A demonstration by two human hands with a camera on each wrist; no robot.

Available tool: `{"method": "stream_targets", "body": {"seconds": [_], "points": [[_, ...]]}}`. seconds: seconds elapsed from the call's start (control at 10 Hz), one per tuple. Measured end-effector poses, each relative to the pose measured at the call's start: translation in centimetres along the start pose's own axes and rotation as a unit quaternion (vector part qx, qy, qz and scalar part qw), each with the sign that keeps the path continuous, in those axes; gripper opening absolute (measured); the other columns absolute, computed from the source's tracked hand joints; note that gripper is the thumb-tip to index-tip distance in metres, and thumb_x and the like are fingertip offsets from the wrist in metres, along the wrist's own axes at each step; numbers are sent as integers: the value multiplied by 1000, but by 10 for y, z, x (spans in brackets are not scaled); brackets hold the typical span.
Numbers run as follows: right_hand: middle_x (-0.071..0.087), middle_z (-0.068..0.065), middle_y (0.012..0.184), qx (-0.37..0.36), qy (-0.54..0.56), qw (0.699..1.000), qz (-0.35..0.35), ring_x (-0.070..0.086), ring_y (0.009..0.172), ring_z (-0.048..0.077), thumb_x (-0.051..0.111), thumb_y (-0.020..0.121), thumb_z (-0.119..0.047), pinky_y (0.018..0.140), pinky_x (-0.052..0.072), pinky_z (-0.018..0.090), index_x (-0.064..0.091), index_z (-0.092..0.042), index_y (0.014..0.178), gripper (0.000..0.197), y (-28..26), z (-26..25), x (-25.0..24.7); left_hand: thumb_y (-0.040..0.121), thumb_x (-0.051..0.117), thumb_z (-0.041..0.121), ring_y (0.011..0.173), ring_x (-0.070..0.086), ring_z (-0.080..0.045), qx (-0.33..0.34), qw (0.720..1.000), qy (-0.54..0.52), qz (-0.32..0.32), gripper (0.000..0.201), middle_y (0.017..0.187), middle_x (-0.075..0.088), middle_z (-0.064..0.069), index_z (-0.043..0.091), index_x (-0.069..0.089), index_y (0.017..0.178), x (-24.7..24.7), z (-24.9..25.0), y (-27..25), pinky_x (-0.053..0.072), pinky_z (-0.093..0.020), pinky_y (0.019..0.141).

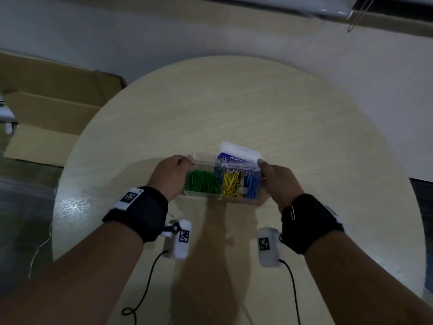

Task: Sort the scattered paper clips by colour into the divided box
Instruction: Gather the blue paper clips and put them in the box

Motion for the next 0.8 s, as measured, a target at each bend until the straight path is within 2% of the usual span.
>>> {"method": "stream_targets", "body": {"seconds": [0.1,0.2,0.3,0.4,0.5,0.6,0.7,0.8], "points": [[69,11,100,44,179,983,-13,63,87,27,46,95,-42,70,45,39,69,-9,99,41,-6,-1,7,99,46,29,105,57,-16,5,995,-99,11,24,112,63,3,21,66,110,-2,2,2,41,-28,81],[70,0,99,43,247,968,-7,63,98,26,44,97,-42,83,49,45,71,-15,94,38,-14,-5,4,97,49,26,104,60,-12,16,991,-132,16,21,114,65,9,33,67,103,-3,-3,1,49,-33,84],[71,1,97,22,254,967,3,64,93,23,44,98,-40,77,51,37,71,-15,86,39,-19,-6,1,96,51,21,96,66,-16,-2,979,-202,34,25,106,70,5,34,72,90,-5,-7,-7,55,-36,78],[70,4,104,-5,261,965,30,64,100,31,61,87,-36,79,52,40,69,-20,95,20,-21,3,3,97,47,14,89,68,-15,-24,954,-295,52,26,107,71,-4,20,73,97,-4,-10,-16,55,-29,62],[69,1,107,2,230,971,68,66,97,23,70,65,-47,81,54,43,64,-27,102,42,-30,17,6,95,54,22,94,67,-16,-11,956,-285,69,19,107,69,-2,25,68,108,-2,-17,-23,56,-33,67],[71,-2,100,-19,201,978,55,69,86,12,76,66,-33,79,56,40,66,-25,100,36,-42,23,14,89,67,32,99,61,1,40,990,-132,37,37,120,60,13,32,58,125,6,-24,-30,51,-23,76],[71,-3,102,-32,198,979,46,69,82,8,74,76,-18,79,56,37,65,-26,100,27,-45,19,17,88,68,32,103,58,2,49,990,-123,38,47,128,55,15,33,53,132,8,-24,-28,47,-23,82],[66,-4,112,-23,164,984,67,67,90,11,68,85,-26,85,55,41,60,-25,115,32,-52,25,16,88,66,36,102,59,4,38,990,-129,51,48,125,57,15,34,50,134,3,-30,-33,48,-22,81]]}}
Point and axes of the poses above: each hand's wrist, its own y-axis towards the middle knuckle, its own x-axis out of the palm, z = x × y, the point moved 5 cm from there along y, towards the middle knuckle
